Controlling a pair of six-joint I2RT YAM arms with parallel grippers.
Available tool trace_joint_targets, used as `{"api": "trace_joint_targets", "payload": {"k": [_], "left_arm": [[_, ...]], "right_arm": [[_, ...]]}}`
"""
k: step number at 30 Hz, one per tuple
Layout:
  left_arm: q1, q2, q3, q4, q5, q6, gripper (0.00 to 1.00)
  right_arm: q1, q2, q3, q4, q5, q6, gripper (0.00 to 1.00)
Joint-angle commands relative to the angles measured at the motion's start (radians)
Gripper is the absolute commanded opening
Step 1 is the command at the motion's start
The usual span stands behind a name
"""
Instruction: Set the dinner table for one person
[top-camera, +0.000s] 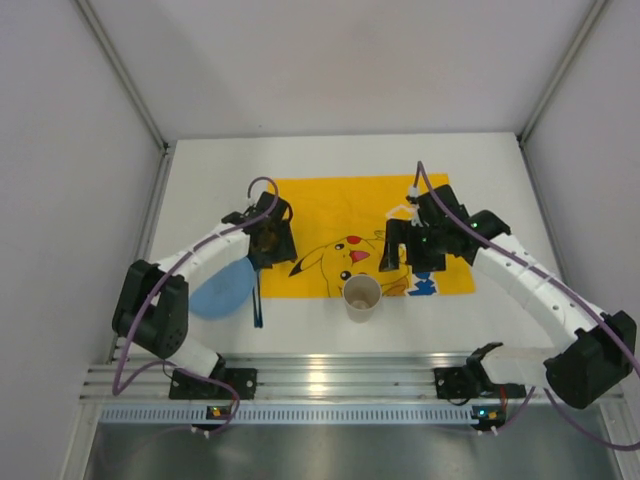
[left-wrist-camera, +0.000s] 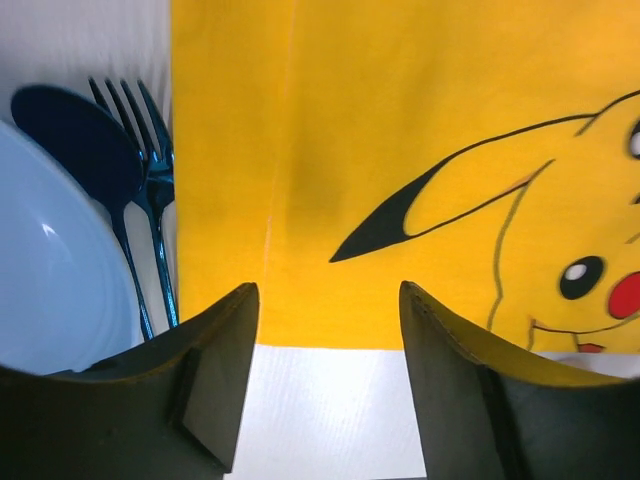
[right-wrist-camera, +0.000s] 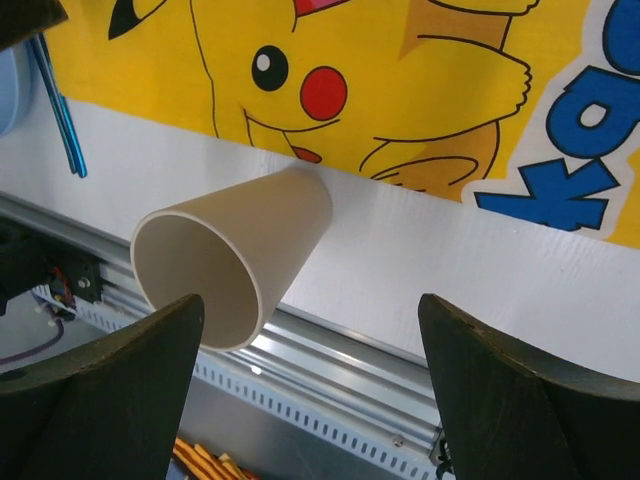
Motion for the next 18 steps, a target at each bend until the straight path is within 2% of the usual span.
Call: {"api": "trace_joint_targets", "payload": {"k": [1,4,12,15,16,18], "left_arm": [[-0.003,-0.063,0.111,-0.070,-0.054,0.010,0.65],[-0.003,-0.082,0.126,-0.098,-0.076,0.002,0.66],[0.011,-0.152,0.034,-0.109,-0.082,-0.016,0.67],[0.034,-0.177,0.019,-0.110,-0.079,-0.015,0.67],[0.044,-0.180,0.014,-0.109,-0.074,-0.013,0.67],[0.055,-0.192,-0.001,-0.107,-0.067,-0.011,0.67]], "right_arm": [[0.038,0.000,0.009,0.050,-0.019,0.021,0.88],[0.083,0.037,0.018,0.065,-0.031,0.007,0.86],[0.216,0.127,0.058,0.068,0.018,-0.008,0.81],[0.228,0.137,0.046,0.067,0.053,-0.004,0.69],[0.231,0.137,0.044,0.067,0.071,-0.005,0.57],[0.241,0.153,0.043,0.056,0.102,-0.011,0.47]]}}
